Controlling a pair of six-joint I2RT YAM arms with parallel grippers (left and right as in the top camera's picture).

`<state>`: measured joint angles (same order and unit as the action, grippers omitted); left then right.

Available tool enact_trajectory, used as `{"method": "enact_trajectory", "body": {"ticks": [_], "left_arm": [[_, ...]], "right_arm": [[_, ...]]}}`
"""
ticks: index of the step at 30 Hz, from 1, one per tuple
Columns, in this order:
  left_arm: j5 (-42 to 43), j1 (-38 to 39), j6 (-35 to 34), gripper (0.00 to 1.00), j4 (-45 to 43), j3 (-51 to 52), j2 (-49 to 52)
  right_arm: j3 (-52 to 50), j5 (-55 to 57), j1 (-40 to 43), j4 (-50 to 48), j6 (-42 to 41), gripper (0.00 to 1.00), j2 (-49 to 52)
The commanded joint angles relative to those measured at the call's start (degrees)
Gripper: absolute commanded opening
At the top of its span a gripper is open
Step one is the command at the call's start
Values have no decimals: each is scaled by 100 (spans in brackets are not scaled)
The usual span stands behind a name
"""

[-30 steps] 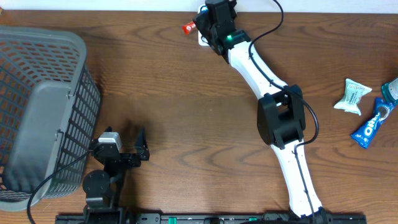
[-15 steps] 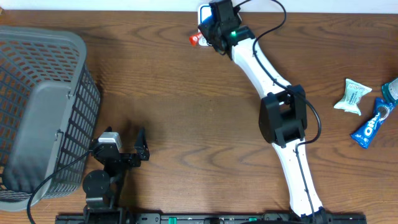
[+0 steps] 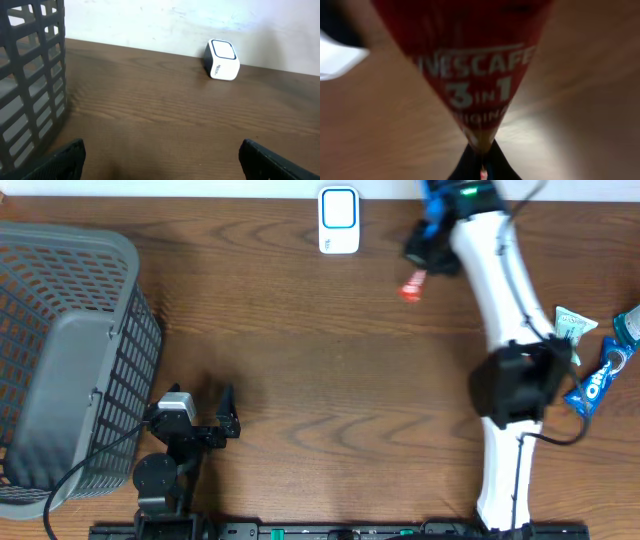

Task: Scan the item barcode
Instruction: 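Carry the red stick to the right edge and release it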

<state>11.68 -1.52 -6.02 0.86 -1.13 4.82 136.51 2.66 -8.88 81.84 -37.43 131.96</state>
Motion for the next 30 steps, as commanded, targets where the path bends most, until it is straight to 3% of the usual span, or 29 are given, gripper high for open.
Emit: {"method": "enact_trajectory", "body": {"ticks": [1, 6, 13, 19, 22, 30], "left_arm": [[72, -35, -26, 98, 195, 90, 2], [72, -35, -26, 98, 195, 90, 2], [72, -35, -26, 98, 195, 90, 2], [72, -35, -26, 98, 195, 90, 2], [72, -35, -26, 98, 195, 90, 2], [72, -35, -28, 98, 195, 90, 2]], "right_arm": [[-96, 494, 461, 201, 2015, 1, -37], [-761, 710, 1102, -66, 2944, 1, -37], [-2006, 927, 2013, -1034, 3008, 1, -37], [-2225, 922, 2507, -1250, 3091, 1, -37], [-2218, 804, 2618, -1250, 3097, 99, -39], [-2208, 378, 2531, -1226, 3237, 99, -726]]}}
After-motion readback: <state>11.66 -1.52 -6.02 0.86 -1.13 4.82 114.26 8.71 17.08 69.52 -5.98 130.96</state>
